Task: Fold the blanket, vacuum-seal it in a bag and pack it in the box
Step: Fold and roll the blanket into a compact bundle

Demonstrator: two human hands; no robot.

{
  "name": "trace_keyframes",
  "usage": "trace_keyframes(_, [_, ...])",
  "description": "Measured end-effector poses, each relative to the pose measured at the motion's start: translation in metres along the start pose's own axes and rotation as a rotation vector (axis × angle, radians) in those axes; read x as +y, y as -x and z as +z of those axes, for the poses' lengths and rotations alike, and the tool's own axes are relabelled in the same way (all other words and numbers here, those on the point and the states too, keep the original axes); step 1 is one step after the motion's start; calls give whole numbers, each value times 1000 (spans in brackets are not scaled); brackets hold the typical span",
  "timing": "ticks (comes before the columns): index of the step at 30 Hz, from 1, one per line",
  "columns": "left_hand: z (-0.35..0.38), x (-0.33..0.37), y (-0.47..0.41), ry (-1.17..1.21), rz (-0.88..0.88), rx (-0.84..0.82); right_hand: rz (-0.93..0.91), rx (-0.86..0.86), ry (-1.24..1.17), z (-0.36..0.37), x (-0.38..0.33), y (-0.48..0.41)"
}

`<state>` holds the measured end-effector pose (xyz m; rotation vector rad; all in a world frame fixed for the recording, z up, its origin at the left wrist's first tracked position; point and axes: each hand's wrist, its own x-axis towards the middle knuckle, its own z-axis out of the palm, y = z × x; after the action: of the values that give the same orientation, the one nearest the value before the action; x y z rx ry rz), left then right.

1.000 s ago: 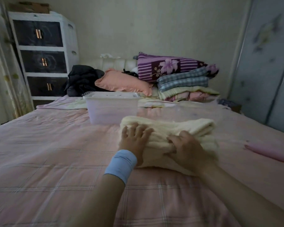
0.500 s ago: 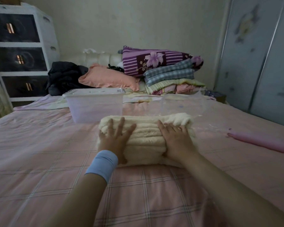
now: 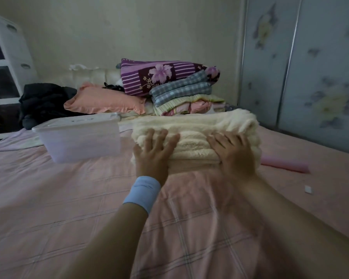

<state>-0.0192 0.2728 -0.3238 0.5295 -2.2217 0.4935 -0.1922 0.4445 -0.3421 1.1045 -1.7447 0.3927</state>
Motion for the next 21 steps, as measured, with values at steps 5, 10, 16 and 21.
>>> trace_keyframes(5, [29,83,-9,55,34,-281,103,-252,47,4,71,47])
trace_keyframes(10, [48,109,9,44,18,-435,198,-577,-120,-18,77,57])
trace_keyframes(16, [20,91,11,166,67,-565,288,-715,57,-38,69,-13])
trace_keyframes(21, [-10,71,-46,220,26,-580,260,-658,121,-6,69,-5])
